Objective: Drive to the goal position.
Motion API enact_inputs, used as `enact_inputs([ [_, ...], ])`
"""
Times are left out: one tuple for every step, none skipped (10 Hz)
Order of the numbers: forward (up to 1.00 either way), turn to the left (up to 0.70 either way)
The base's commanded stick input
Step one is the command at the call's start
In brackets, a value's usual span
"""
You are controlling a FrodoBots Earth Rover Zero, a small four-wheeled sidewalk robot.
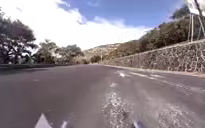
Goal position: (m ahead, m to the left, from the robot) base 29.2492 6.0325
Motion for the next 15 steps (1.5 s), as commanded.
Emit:
enact_inputs([
  [0.7,0.0],
  [0.7,0.0],
  [0.7,0.0],
  [0.7,0.0],
  [0.7,0.0],
  [0.7,0.0],
  [0.7,0.0],
  [0.7,0.0],
  [0.7,0.0],
  [0.7,0.0],
  [0.7,0.0],
  [0.7,0.0],
  [0.7,0.0],
  [0.7,0.0],
  [0.7,0.0],
])
